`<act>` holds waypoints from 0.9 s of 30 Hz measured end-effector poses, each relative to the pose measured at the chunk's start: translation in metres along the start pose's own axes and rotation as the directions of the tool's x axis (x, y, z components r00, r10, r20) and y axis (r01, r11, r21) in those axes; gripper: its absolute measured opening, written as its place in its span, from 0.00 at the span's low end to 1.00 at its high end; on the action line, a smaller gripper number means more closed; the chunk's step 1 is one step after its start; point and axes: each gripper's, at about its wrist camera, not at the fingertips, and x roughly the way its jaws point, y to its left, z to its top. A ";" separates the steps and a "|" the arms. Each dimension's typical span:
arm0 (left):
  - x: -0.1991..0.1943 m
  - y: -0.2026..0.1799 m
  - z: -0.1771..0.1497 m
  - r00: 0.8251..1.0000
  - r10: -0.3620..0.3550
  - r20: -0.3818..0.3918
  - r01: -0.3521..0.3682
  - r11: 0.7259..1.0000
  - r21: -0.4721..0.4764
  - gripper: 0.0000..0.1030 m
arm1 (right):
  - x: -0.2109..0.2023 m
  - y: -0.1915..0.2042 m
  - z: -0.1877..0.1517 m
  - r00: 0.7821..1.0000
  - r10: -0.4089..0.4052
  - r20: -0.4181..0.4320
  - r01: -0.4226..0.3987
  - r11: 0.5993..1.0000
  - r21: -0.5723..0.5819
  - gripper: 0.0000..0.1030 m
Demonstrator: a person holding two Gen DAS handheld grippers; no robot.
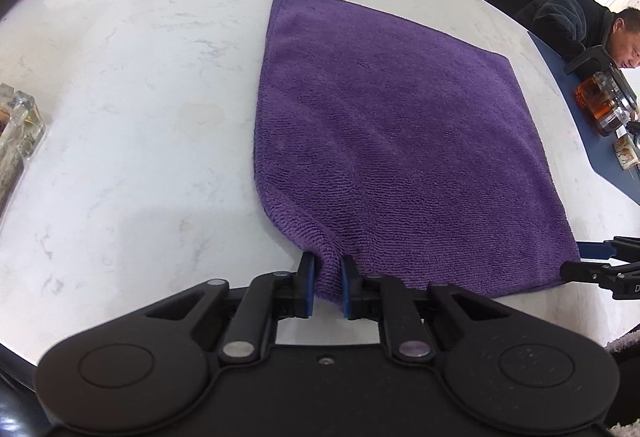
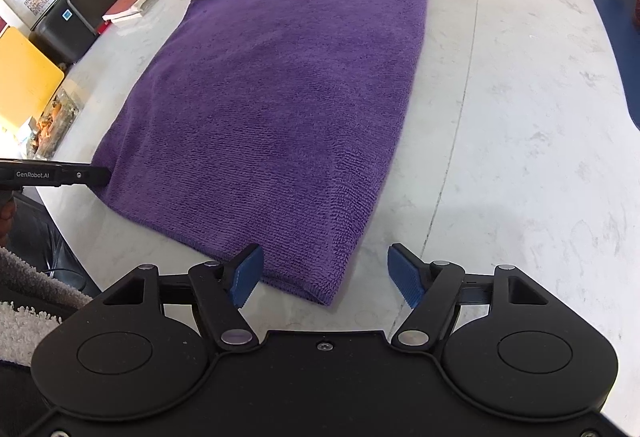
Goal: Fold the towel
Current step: 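Move both open grippers down to the purple towel's folded edge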
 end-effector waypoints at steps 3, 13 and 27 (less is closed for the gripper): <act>0.001 0.000 0.000 1.000 -0.004 0.001 0.004 1.000 0.000 0.11 | 0.000 0.002 0.000 1.000 0.000 -0.003 0.000 1.000 -0.008 0.61; -0.002 0.007 -0.003 1.000 -0.028 0.013 0.028 1.000 -0.012 0.11 | 0.002 0.009 0.003 0.999 0.020 -0.027 -0.021 0.999 -0.039 0.52; -0.002 0.011 -0.007 0.997 -0.069 0.041 0.070 0.998 -0.002 0.06 | 0.005 0.010 0.010 0.997 -0.034 -0.063 0.029 0.997 -0.076 0.12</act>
